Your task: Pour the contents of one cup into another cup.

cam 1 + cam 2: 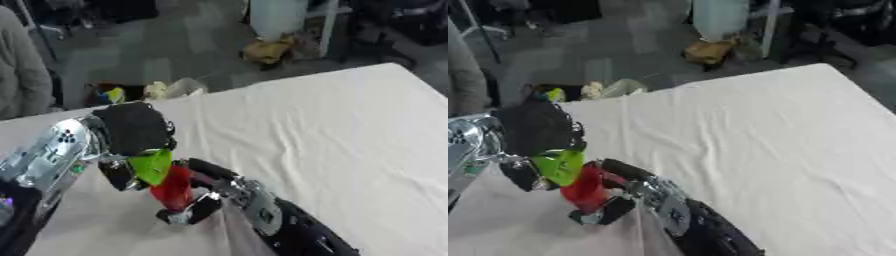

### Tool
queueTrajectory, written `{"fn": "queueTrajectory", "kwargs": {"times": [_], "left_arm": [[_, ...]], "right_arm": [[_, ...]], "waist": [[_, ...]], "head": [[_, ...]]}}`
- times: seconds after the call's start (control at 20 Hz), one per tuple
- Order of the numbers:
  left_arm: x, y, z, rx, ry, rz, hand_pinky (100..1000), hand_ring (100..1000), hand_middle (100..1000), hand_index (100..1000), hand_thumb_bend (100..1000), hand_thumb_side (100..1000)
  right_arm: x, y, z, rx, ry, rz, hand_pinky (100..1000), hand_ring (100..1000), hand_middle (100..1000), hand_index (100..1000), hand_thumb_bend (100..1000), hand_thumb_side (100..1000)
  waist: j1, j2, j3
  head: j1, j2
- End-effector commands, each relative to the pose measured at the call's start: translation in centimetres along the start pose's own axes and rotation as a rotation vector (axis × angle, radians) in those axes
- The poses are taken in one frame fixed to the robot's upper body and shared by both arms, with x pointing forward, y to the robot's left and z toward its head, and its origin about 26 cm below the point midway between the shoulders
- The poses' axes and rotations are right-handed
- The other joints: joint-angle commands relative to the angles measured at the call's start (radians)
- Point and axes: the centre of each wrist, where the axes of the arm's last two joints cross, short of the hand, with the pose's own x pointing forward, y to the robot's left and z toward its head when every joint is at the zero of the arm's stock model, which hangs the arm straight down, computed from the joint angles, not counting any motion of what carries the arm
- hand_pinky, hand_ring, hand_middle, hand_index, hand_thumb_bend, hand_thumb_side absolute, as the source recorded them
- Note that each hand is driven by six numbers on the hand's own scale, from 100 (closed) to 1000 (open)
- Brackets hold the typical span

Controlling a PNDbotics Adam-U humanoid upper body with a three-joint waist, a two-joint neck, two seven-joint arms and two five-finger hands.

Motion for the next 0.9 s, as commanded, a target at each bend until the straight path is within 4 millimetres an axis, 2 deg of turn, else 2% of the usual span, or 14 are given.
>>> {"fn": "queueTrajectory", "kwargs": {"times": [0.05, 0.9], "left_arm": [[-0.67, 1.28, 0.83, -0.013, -0.004, -0.097, 429, 100, 218, 640, 412, 190], [-0.04, 1.82, 0.83, -0.023, -0.038, -0.231, 429, 100, 203, 636, 428, 187]], "right_arm": [[0.59, -0.73, -0.73, -0.003, -0.025, 0.020, 869, 874, 106, 499, 100, 326], [0.52, -0.65, -0.64, -0.002, -0.022, 0.018, 869, 874, 107, 499, 100, 327]], "waist": [[-0.001, -0.021, -0.001], [0.003, -0.023, 0.002]], "head": [[-0.002, -0.013], [-0.005, -0.015]]}}
